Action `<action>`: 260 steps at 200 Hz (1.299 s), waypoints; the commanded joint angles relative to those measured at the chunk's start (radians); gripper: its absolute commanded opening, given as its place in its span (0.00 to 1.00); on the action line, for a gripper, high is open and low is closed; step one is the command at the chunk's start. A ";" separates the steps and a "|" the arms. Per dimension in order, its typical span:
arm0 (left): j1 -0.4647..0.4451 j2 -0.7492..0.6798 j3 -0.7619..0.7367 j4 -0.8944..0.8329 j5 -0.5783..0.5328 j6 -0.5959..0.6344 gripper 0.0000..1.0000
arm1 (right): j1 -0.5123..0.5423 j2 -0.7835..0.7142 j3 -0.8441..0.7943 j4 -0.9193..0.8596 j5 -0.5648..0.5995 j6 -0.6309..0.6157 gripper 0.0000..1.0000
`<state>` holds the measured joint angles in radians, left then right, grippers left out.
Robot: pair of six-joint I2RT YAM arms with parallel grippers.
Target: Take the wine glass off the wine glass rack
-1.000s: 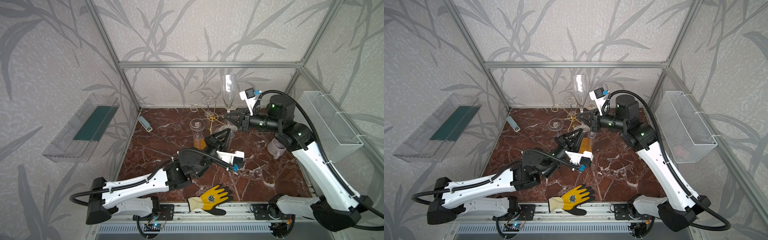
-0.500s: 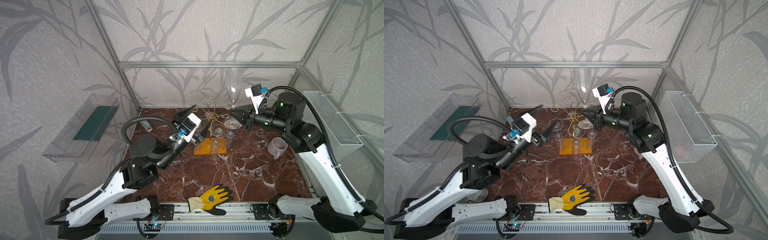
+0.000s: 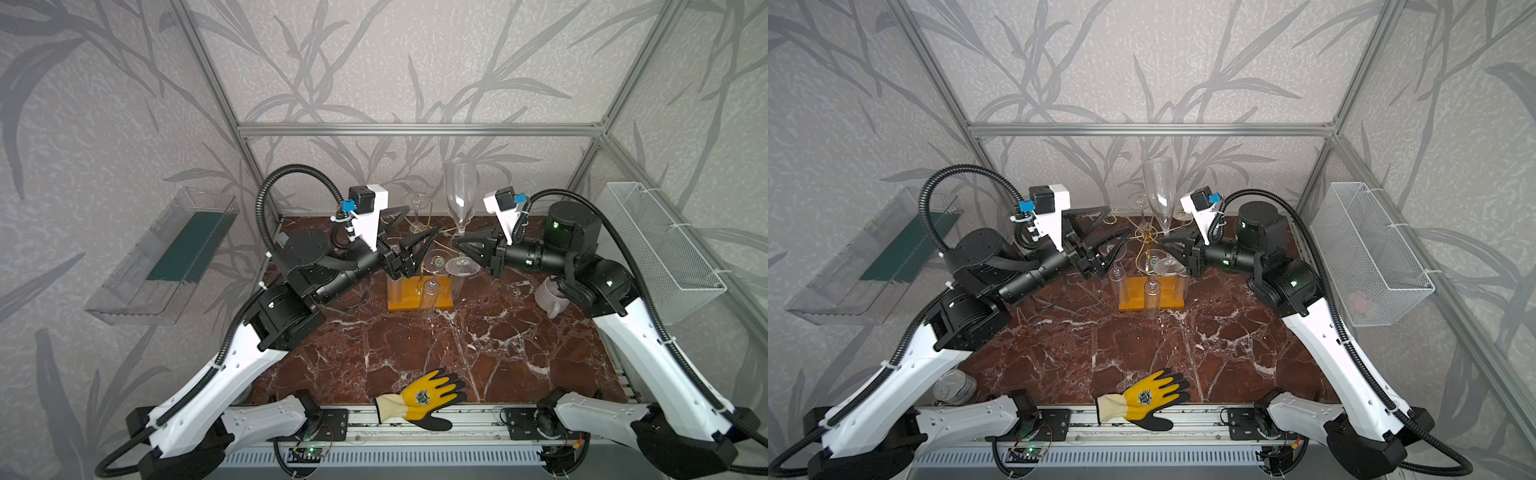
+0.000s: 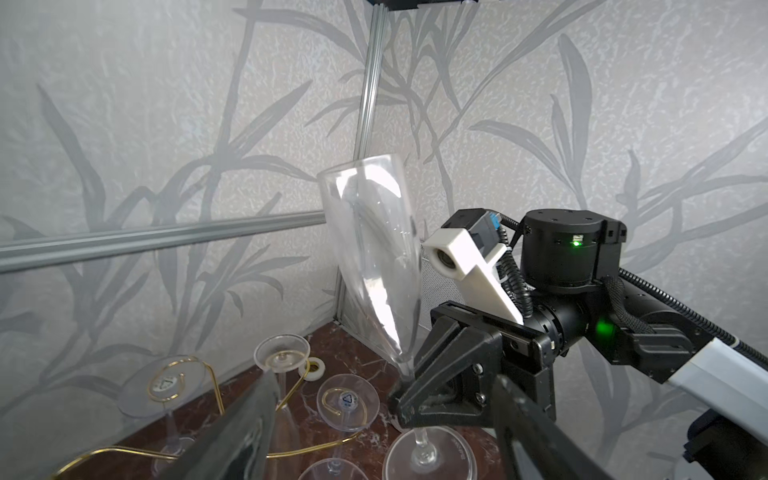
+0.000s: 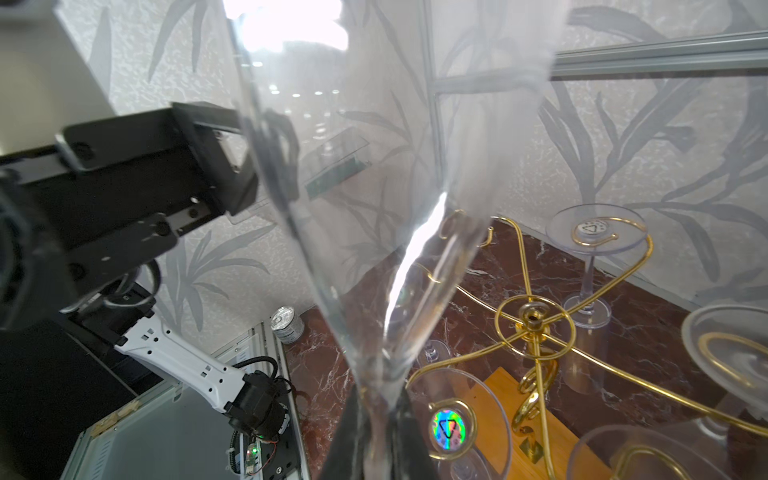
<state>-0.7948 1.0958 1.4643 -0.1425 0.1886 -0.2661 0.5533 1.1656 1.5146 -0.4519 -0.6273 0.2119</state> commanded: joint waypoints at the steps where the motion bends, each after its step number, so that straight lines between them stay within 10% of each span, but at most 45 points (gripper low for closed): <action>1: 0.047 0.023 0.023 0.060 0.128 -0.190 0.82 | 0.024 -0.030 -0.015 0.074 -0.041 0.015 0.00; 116: 0.154 0.168 0.073 0.260 0.446 -0.462 0.80 | 0.108 -0.019 -0.053 0.121 -0.003 0.032 0.00; 260: 0.158 0.212 0.046 0.338 0.455 -0.487 0.63 | 0.135 0.012 -0.057 0.081 -0.009 0.029 0.00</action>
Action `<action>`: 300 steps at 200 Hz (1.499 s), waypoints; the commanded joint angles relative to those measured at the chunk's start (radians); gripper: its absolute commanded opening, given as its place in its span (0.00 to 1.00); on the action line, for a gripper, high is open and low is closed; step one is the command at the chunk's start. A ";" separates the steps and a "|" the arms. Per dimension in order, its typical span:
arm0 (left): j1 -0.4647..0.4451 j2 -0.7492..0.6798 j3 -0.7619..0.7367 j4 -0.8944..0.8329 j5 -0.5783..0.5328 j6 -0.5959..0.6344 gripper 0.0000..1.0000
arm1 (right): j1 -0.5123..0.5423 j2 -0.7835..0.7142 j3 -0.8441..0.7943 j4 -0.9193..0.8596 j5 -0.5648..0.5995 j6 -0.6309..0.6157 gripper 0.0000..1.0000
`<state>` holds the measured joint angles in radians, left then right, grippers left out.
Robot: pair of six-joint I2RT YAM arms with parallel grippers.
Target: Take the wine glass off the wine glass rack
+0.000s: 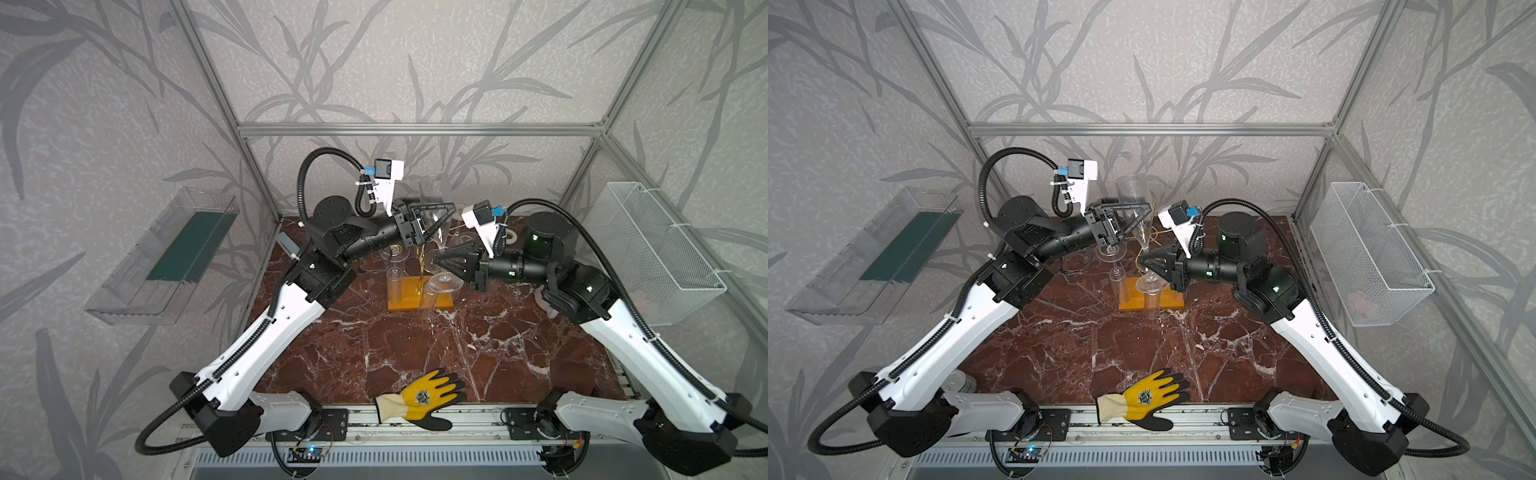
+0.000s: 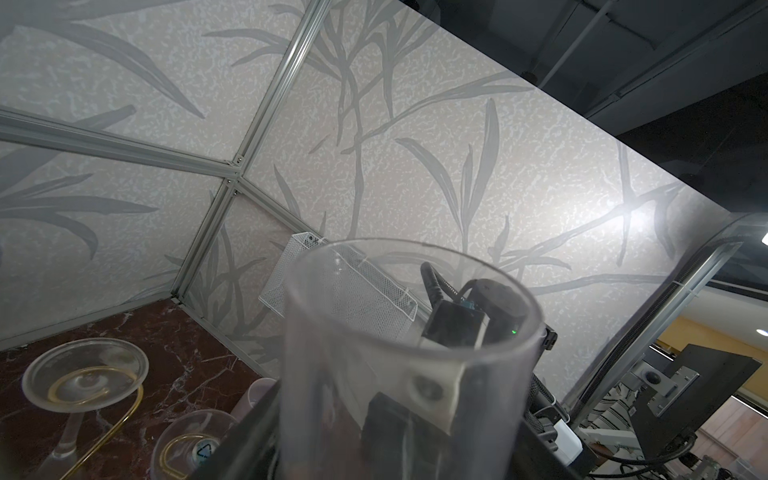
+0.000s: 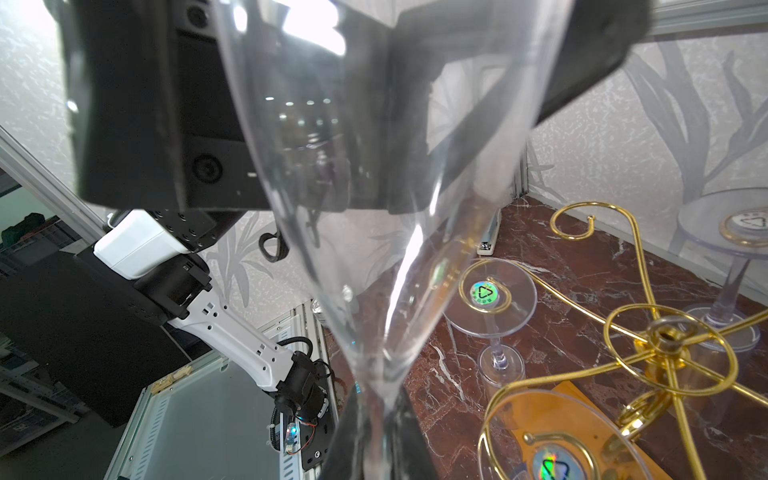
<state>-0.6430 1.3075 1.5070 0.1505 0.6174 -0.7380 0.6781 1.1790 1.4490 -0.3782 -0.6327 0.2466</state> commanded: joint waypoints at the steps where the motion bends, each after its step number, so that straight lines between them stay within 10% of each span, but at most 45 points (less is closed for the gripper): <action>1: 0.006 -0.001 0.002 0.045 0.027 -0.015 0.63 | 0.011 -0.001 0.008 0.007 -0.004 -0.005 0.00; 71: 0.005 -0.042 -0.074 0.135 -0.009 0.002 0.46 | 0.014 0.001 0.008 -0.003 0.027 -0.007 0.00; 110: 0.006 -0.090 -0.127 0.181 -0.077 0.045 0.43 | 0.014 -0.020 0.004 0.022 0.066 -0.015 1.00; 161: 0.006 -0.195 -0.123 0.059 -0.188 0.211 0.42 | 0.014 -0.086 0.095 -0.028 0.243 -0.150 0.99; 235: 0.008 -0.379 -0.124 -0.251 -0.634 0.718 0.42 | 0.014 -0.247 0.001 -0.039 0.419 -0.293 0.99; 300: 0.022 -0.406 -0.322 -0.050 -0.945 1.027 0.42 | 0.015 -0.367 -0.134 -0.041 0.527 -0.357 0.99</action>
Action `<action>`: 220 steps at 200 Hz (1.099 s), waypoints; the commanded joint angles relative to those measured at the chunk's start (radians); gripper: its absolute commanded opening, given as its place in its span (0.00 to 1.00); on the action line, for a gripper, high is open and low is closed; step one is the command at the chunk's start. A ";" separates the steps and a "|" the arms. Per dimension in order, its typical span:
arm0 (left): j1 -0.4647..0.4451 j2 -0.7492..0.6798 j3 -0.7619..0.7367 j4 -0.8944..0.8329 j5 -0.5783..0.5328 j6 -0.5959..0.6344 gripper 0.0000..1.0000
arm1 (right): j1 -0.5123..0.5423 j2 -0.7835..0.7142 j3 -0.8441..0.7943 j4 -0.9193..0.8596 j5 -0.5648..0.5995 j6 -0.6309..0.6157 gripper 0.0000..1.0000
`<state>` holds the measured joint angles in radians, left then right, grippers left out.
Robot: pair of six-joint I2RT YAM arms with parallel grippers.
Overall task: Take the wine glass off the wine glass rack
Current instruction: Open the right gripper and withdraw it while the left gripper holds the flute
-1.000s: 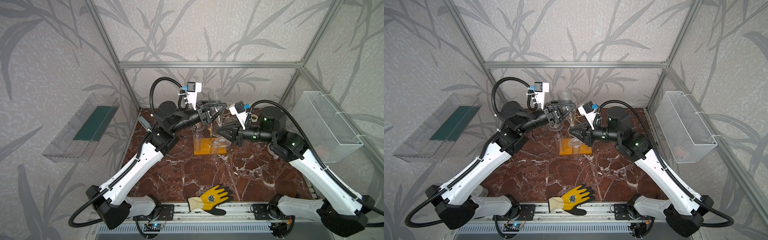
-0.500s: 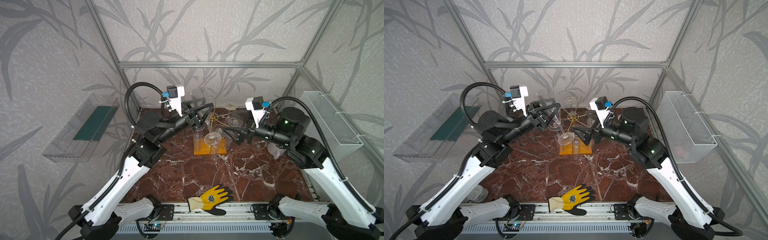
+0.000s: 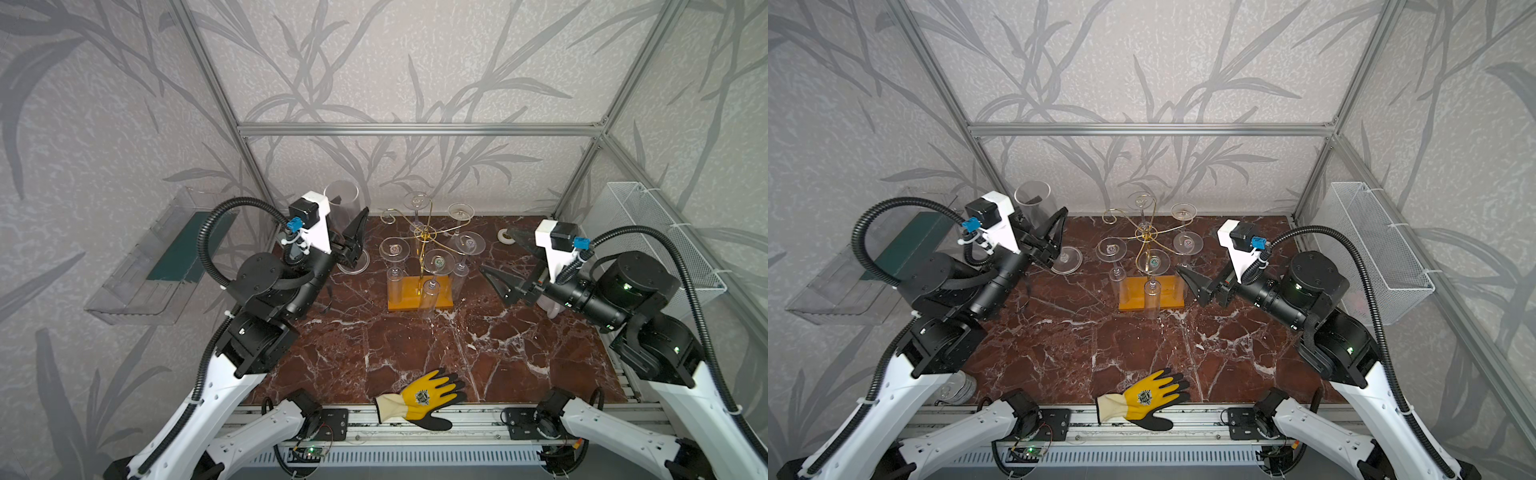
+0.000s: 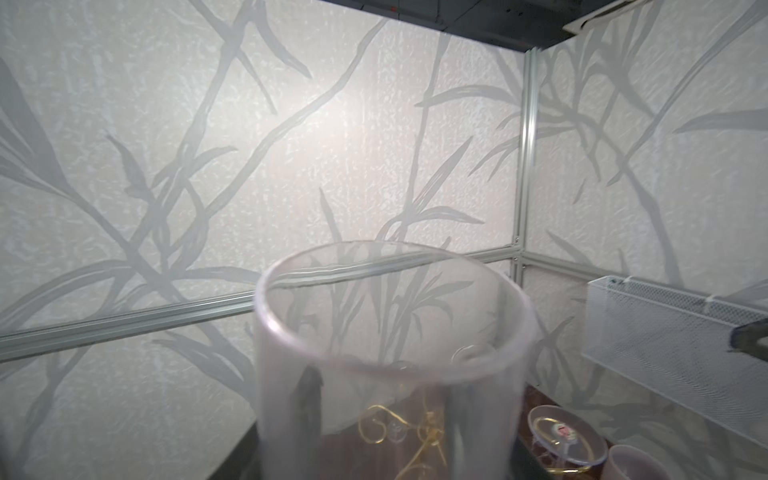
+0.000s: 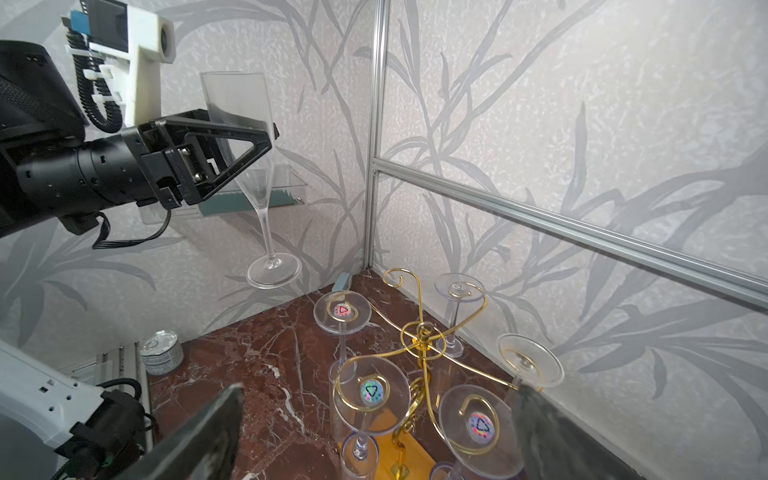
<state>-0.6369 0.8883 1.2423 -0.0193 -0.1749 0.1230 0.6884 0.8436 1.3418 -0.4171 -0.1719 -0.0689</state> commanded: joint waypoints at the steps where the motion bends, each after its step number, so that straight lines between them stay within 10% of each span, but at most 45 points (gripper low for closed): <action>1: 0.017 0.014 -0.060 0.128 -0.155 0.168 0.42 | 0.004 -0.033 -0.029 -0.002 0.069 -0.042 0.99; 96: 0.342 0.303 -0.326 0.717 -0.051 -0.059 0.42 | 0.003 -0.273 -0.306 0.069 0.449 0.006 0.99; 220: 0.434 0.991 -0.201 1.270 -0.014 -0.159 0.41 | -0.001 -0.275 -0.488 0.199 0.777 -0.034 0.99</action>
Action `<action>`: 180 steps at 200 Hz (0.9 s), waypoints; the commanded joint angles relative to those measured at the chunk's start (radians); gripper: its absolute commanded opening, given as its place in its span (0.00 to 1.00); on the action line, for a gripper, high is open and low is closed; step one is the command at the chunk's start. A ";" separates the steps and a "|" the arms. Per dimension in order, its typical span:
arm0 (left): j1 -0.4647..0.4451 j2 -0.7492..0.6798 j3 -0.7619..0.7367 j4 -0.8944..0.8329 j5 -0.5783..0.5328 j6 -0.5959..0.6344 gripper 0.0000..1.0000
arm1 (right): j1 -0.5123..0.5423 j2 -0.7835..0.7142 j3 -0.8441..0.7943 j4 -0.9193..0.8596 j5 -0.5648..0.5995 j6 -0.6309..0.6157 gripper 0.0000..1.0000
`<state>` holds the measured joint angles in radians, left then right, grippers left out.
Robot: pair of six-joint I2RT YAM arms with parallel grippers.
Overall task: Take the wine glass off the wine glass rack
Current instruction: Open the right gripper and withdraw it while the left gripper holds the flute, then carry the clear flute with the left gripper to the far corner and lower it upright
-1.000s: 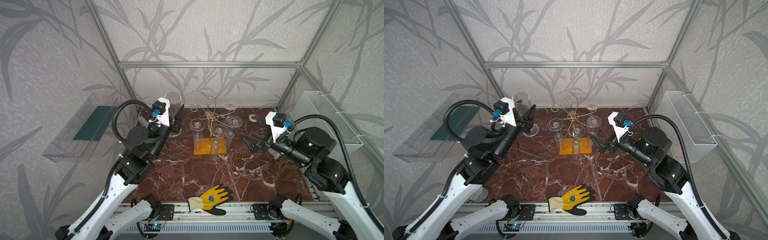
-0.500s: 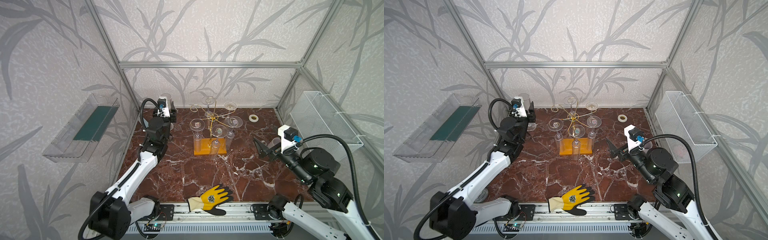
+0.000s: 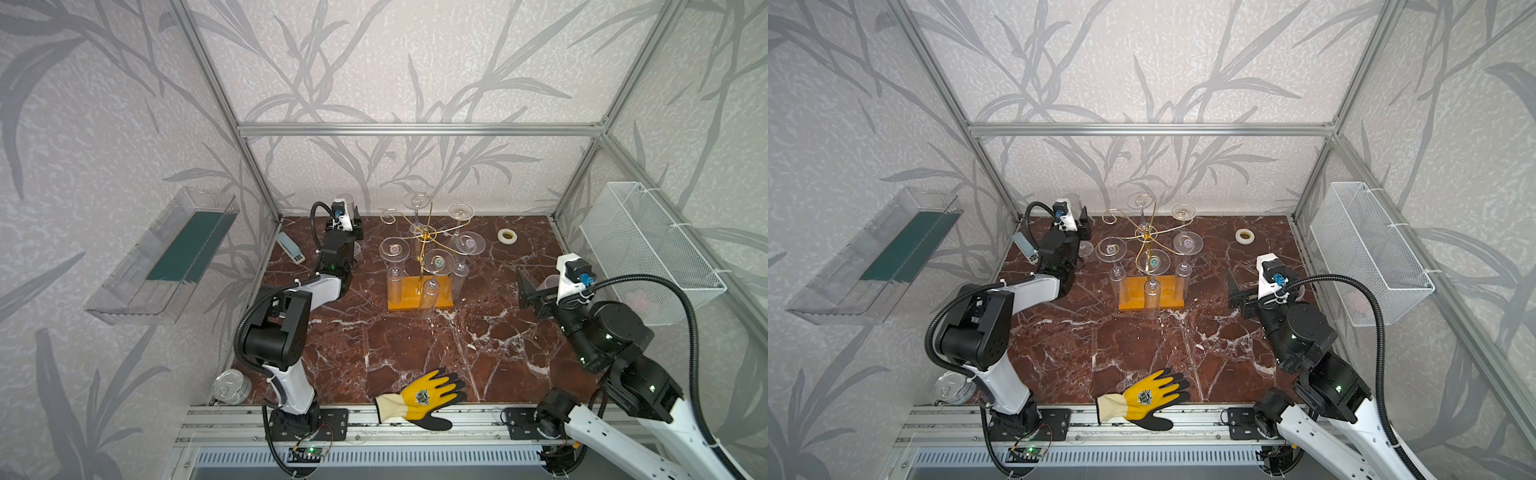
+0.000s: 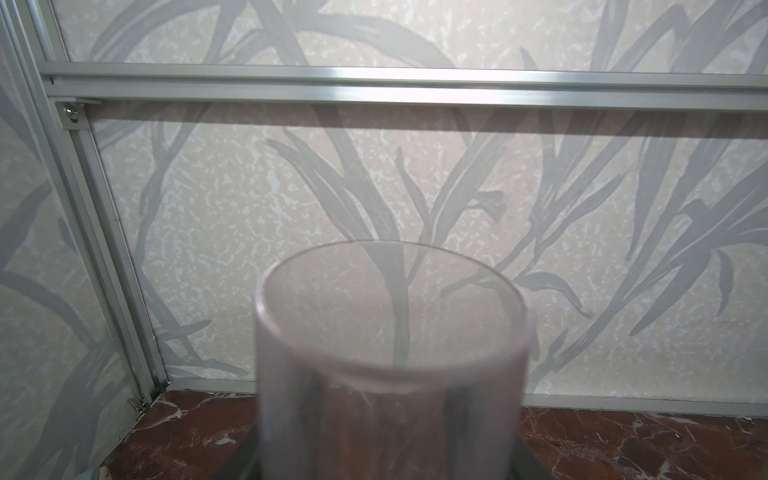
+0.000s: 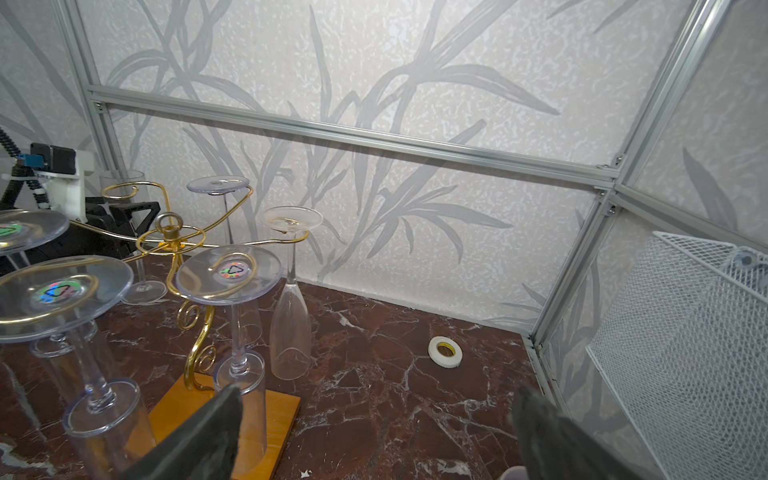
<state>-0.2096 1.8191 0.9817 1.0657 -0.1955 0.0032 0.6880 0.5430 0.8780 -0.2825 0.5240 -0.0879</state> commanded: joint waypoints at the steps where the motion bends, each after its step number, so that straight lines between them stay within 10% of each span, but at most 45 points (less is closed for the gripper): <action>1: 0.007 0.062 0.060 0.186 0.005 -0.040 0.41 | -0.001 0.026 -0.025 0.065 0.082 -0.015 0.99; 180: 0.010 0.328 0.126 0.244 -0.042 -0.032 0.40 | -0.071 0.020 -0.099 0.099 0.045 0.053 0.99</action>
<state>-0.2035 2.1292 1.0801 1.2373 -0.2180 -0.0265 0.6228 0.5724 0.7879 -0.2050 0.5671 -0.0532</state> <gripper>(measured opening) 0.562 0.989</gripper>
